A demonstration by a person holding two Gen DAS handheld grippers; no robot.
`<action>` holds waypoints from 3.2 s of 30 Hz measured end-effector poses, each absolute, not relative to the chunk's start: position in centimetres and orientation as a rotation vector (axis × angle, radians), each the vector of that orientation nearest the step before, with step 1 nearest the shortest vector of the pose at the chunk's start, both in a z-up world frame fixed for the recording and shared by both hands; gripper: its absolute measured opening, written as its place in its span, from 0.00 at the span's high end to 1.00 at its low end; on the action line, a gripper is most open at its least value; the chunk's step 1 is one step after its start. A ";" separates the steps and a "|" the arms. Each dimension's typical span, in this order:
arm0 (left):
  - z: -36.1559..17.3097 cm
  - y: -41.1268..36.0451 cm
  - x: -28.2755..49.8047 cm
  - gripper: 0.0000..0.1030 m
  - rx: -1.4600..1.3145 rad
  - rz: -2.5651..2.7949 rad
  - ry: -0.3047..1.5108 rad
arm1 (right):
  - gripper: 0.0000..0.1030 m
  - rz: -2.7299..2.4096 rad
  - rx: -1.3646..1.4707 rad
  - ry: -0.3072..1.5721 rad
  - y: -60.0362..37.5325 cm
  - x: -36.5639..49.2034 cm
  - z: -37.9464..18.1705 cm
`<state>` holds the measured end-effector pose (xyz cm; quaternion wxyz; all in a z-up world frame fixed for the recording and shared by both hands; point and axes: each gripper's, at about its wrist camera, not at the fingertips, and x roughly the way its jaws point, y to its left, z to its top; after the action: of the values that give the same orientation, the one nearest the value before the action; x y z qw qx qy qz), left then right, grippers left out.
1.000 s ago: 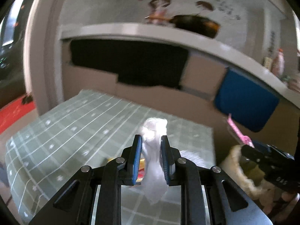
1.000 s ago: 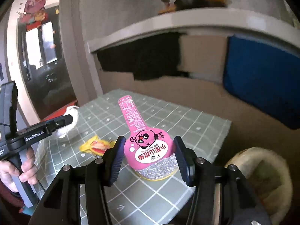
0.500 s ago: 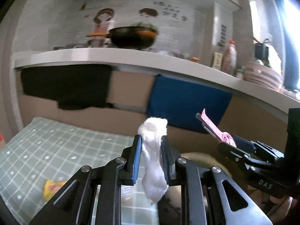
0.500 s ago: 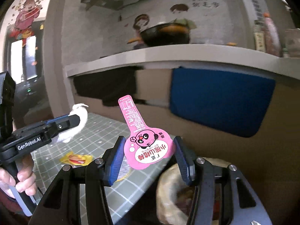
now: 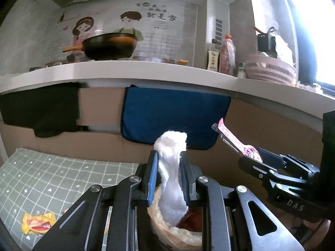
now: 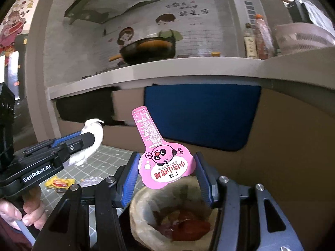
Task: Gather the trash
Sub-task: 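Carry the tissue ball and pink packet to the bin and open both grippers, then grasp the yellow snack wrapper with the left gripper while the right grasps the round scrubber pad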
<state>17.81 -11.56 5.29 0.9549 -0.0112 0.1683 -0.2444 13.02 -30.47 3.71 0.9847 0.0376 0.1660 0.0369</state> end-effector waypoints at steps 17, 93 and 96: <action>-0.6 -14.4 21.4 0.79 -0.064 -0.540 0.478 | 0.52 0.031 0.112 0.413 -33.0 14.9 -0.5; -10.8 19.6 22.0 0.51 -0.481 0.097 0.721 | 0.38 0.464 0.026 0.747 -14.4 23.4 -8.9; -9.4 19.0 21.2 0.51 -0.428 0.048 0.683 | 0.39 0.498 0.039 0.790 -13.3 25.1 -9.9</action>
<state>21.18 18.99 -9.38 0.9196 -0.2081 0.3325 0.0234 25.09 -13.26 -9.95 0.8928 0.0186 0.3807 0.2400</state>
